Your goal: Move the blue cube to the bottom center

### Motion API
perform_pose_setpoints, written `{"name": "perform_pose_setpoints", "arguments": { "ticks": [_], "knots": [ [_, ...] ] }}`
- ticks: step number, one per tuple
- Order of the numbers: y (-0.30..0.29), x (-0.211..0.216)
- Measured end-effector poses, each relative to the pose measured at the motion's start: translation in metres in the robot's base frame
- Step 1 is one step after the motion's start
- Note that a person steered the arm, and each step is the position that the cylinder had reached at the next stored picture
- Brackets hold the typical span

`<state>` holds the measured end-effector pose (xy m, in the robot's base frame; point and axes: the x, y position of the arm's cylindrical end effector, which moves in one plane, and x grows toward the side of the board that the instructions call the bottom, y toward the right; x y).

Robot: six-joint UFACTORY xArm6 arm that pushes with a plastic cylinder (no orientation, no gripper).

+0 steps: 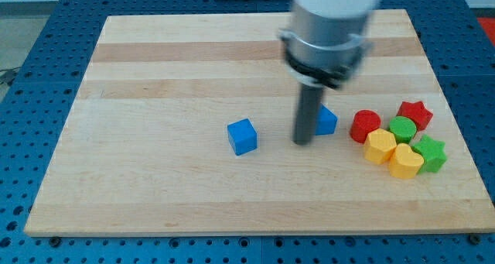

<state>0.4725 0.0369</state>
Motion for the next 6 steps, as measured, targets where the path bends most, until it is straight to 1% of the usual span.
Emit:
{"name": "perform_pose_setpoints", "arguments": {
  "ticks": [1,2,3,4,5,6],
  "knots": [
    [-0.054,-0.027],
    [-0.055,0.002],
    [-0.019,0.067],
    [-0.013,0.072],
    [0.015,0.097],
    [0.043,0.143]
  ]
}}
